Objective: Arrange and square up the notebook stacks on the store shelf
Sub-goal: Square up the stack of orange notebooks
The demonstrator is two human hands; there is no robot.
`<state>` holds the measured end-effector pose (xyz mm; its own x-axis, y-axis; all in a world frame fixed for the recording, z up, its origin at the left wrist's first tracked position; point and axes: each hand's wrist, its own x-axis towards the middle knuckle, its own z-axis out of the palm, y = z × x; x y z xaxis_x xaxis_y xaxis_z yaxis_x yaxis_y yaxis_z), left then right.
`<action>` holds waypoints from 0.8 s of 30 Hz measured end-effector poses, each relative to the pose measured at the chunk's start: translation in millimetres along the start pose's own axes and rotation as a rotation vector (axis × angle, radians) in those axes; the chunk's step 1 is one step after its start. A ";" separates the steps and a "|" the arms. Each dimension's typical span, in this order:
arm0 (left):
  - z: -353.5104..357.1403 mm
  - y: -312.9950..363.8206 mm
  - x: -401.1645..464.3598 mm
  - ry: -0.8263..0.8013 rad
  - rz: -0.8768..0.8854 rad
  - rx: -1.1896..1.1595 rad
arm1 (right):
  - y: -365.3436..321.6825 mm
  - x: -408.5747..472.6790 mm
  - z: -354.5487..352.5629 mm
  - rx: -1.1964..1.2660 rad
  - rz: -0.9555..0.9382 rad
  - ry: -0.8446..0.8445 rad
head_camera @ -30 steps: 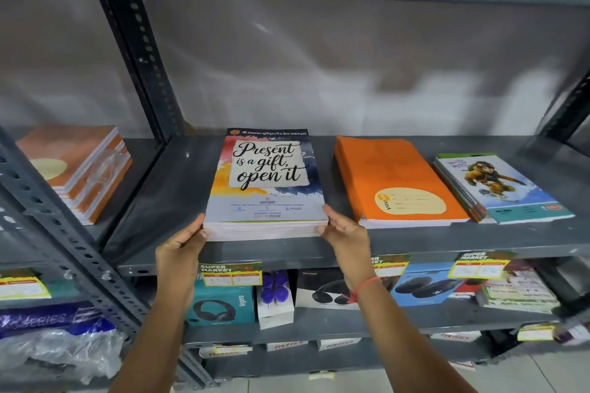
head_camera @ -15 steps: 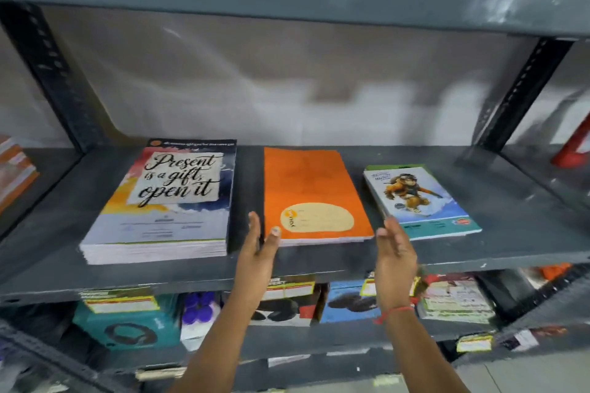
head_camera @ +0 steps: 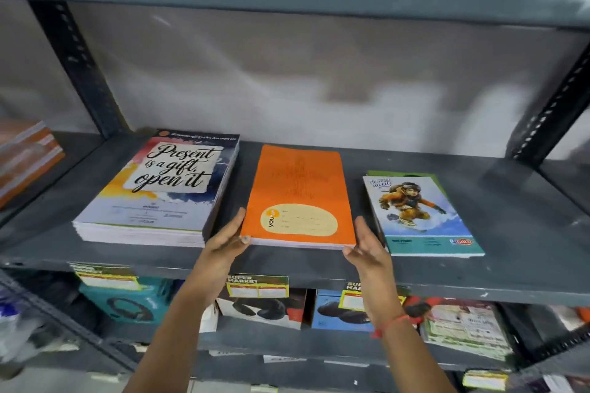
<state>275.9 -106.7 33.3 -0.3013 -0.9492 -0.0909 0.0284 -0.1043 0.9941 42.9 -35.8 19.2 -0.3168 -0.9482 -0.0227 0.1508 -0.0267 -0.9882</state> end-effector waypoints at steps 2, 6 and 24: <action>-1.0 0.3 -0.4 -0.010 -0.007 0.017 | 0.8 0.1 0.0 -0.017 0.001 -0.014; 1.8 0.9 -2.0 0.017 0.023 0.114 | 4.4 2.6 0.5 -0.030 0.012 0.012; -3.9 -3.1 9.7 0.071 0.055 0.072 | -1.4 7.2 6.7 -0.061 0.021 0.068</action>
<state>276.7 -116.7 29.1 -0.2330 -0.9718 -0.0371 -0.0263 -0.0319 0.9991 46.7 -44.7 21.4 -0.3771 -0.9247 -0.0519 0.1017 0.0143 -0.9947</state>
